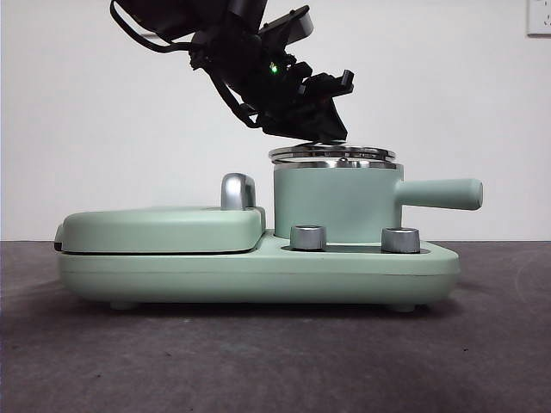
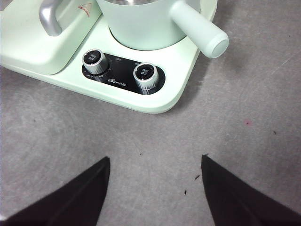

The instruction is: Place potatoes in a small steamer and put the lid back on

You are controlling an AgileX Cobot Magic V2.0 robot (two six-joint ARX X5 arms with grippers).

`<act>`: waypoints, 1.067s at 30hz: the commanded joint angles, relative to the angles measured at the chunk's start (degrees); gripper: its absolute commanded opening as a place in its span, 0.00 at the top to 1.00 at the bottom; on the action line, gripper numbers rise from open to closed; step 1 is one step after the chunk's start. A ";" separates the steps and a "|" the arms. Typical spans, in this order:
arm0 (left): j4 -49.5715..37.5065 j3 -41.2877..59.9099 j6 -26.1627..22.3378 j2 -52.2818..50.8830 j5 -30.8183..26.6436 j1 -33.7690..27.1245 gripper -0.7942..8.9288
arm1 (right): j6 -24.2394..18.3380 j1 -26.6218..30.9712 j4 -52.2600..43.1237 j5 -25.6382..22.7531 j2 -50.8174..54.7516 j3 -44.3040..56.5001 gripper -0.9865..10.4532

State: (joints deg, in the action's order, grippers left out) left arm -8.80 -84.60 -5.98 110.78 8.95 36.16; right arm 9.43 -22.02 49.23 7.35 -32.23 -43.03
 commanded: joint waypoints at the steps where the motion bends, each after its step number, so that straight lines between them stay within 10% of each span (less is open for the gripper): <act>1: -1.75 -2.14 -0.48 1.14 0.33 0.98 0.91 | 0.22 -0.24 0.11 -0.39 -0.22 -0.37 0.65; 32: 3.50 -2.12 -1.07 1.36 0.33 1.25 0.91 | 0.22 -0.24 0.57 -0.35 -0.22 -0.37 0.65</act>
State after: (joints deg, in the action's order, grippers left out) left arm -5.76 -85.14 -6.68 110.89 9.15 36.95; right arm 9.43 -22.02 50.13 7.25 -32.23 -43.03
